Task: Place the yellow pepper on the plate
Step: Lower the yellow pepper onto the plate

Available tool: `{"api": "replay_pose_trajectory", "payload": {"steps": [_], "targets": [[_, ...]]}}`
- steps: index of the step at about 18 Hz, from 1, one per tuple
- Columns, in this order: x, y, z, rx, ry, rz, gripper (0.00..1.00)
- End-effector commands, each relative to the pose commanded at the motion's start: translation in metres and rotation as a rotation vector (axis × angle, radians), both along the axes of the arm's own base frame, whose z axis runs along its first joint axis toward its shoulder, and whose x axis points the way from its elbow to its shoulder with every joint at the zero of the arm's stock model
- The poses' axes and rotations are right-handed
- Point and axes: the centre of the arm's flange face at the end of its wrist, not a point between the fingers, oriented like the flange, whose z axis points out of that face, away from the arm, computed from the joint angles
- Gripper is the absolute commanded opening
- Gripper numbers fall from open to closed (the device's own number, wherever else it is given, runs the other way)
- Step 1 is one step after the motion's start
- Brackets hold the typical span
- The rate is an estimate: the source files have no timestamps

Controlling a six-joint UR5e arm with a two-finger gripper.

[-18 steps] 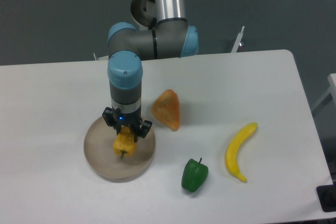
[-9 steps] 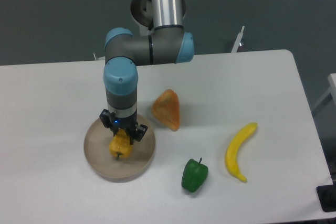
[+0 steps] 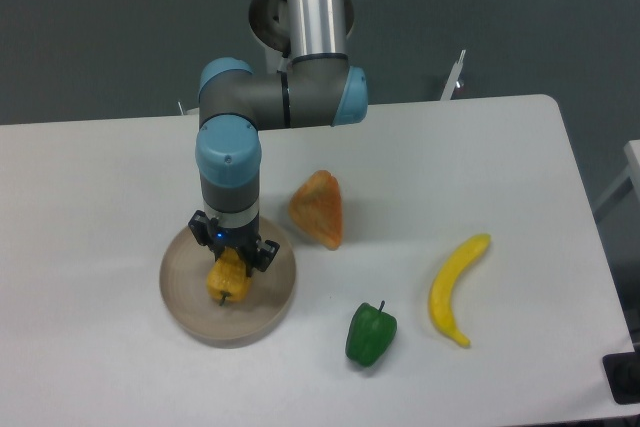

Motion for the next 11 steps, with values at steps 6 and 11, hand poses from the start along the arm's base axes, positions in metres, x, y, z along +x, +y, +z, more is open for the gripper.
{"api": "replay_pose_trajectory", "payload": {"steps": [6,11], "targets": [[0.0012,-0.0009,-0.0015,-0.004,-0.001,-0.002,0.38],[0.0015,-0.0030,-0.0048,-0.011,0.000,-0.001,0.40]]}}
